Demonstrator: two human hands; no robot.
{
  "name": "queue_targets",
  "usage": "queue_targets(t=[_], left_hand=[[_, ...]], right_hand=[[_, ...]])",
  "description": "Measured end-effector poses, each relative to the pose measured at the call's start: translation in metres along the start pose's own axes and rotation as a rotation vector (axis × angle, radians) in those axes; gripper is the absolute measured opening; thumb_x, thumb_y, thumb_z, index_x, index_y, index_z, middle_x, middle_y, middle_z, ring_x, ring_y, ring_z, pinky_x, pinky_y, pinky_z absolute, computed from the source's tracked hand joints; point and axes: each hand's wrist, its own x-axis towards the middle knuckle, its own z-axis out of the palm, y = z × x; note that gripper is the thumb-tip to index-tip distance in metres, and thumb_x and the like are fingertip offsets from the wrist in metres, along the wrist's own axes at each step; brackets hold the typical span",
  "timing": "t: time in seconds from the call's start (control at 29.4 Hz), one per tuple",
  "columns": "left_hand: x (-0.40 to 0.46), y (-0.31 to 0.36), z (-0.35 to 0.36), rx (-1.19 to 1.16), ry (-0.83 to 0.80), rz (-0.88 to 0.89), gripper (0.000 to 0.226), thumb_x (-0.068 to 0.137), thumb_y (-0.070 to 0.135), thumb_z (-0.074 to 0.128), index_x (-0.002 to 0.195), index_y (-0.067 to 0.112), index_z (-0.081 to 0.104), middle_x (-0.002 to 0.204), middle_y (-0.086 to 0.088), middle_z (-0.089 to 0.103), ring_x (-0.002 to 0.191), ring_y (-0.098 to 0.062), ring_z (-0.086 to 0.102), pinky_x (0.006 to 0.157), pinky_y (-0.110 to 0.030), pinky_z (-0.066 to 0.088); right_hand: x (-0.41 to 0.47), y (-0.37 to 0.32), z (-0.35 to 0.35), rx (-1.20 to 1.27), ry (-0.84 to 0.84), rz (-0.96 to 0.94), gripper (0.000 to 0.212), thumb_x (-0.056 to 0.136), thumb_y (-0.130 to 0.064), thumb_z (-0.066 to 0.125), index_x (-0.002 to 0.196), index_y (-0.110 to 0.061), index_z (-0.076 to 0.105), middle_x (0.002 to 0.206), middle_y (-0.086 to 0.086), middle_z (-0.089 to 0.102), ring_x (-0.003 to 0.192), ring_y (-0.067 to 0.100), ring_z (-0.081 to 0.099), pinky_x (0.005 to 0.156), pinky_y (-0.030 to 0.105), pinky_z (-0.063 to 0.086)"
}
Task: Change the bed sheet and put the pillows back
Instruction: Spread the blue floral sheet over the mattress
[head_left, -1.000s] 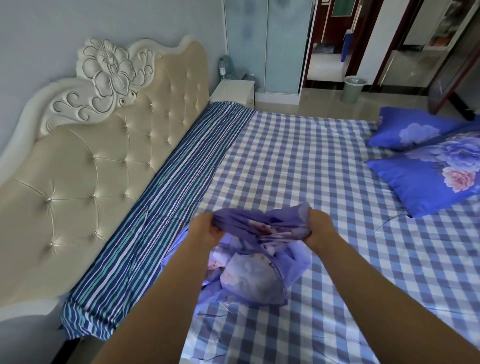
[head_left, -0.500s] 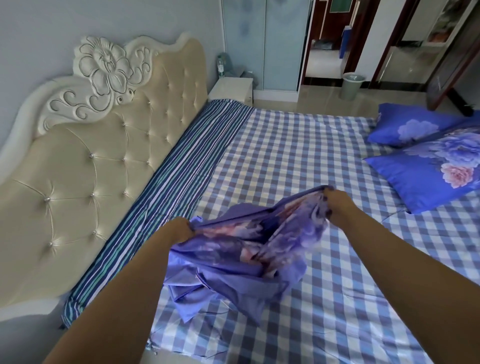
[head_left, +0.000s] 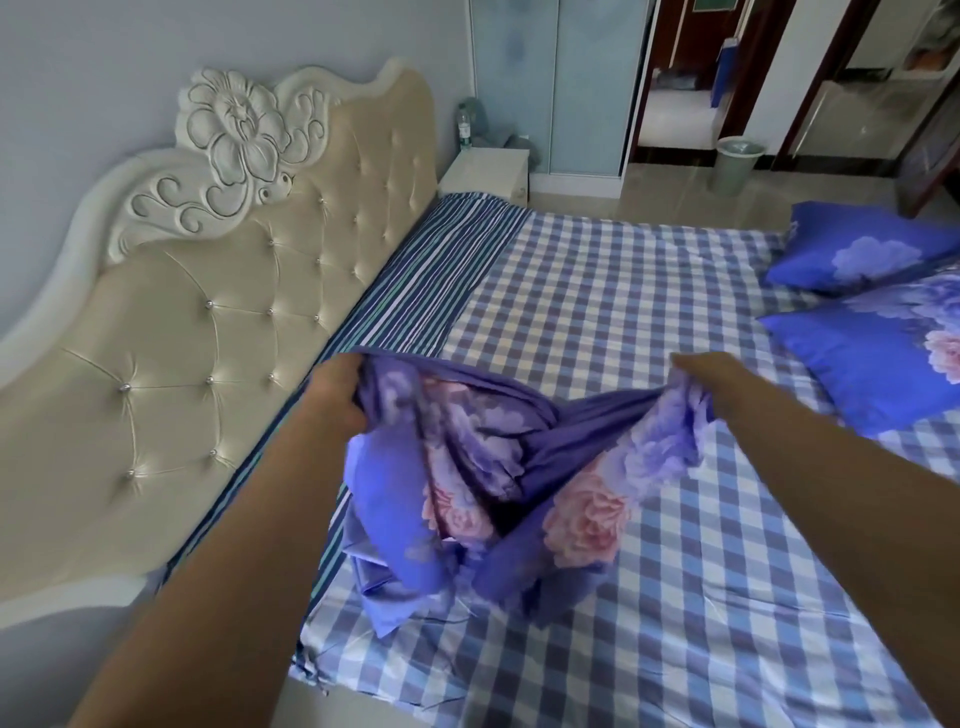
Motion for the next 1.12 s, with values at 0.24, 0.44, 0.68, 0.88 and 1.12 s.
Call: queue_targets(t=[0.24, 0.44, 0.68, 0.88, 1.12], left_hand=[[-0.046, -0.042, 0.091, 0.184, -0.323, -0.077, 0.024, 0.097, 0.015, 0.043, 0.082, 0.003, 0.058, 0.064, -0.010, 0.066, 0.068, -0.020, 0.061, 0.057, -0.027, 0.055], [-0.053, -0.024, 0.096, 0.120, -0.569, 0.116, 0.024, 0.101, 0.025, 0.040, 0.107, 0.011, 0.059, 0.086, -0.004, 0.070, 0.077, -0.013, 0.067, 0.070, -0.028, 0.056], [-0.050, -0.075, 0.073, 0.855, -0.654, 0.311, 0.037, 0.090, 0.022, 0.063, 0.125, 0.015, 0.054, 0.113, 0.002, 0.063, 0.106, -0.010, 0.055, 0.089, -0.021, 0.048], [-0.044, -0.081, 0.087, 0.772, -0.202, 0.615, 0.037, 0.092, 0.027, 0.061, 0.123, 0.007, 0.057, 0.115, -0.013, 0.060, 0.103, -0.018, 0.055, 0.089, -0.028, 0.047], [-0.046, -0.063, 0.075, 0.228, -0.345, 0.290, 0.018, 0.098, 0.021, 0.048, 0.099, 0.017, 0.066, 0.086, 0.003, 0.075, 0.083, -0.008, 0.070, 0.068, -0.020, 0.055]], right_hand=[[-0.113, 0.043, 0.146, -0.115, -0.627, -0.555, 0.071, 0.081, -0.028, 0.075, 0.139, -0.018, 0.035, 0.122, -0.018, 0.049, 0.113, -0.002, 0.051, 0.087, 0.009, 0.045], [-0.091, 0.024, 0.127, 0.364, -0.200, -0.429, 0.025, 0.099, -0.010, 0.046, 0.121, -0.006, 0.059, 0.109, 0.013, 0.063, 0.099, 0.023, 0.060, 0.079, 0.029, 0.046], [-0.113, -0.042, 0.065, 0.771, -0.588, -0.437, 0.009, 0.083, -0.008, 0.060, 0.086, -0.016, 0.063, 0.072, 0.002, 0.065, 0.067, 0.014, 0.063, 0.065, 0.024, 0.051], [-0.119, -0.038, 0.052, 0.563, -0.852, -0.478, 0.029, 0.092, 0.001, 0.049, 0.120, -0.002, 0.056, 0.104, 0.013, 0.063, 0.091, 0.022, 0.061, 0.078, 0.031, 0.051], [-0.073, 0.037, 0.075, 0.261, -0.540, -0.427, 0.063, 0.088, 0.013, 0.050, 0.140, -0.019, 0.033, 0.135, 0.009, 0.044, 0.099, 0.028, 0.054, 0.065, 0.036, 0.048]])
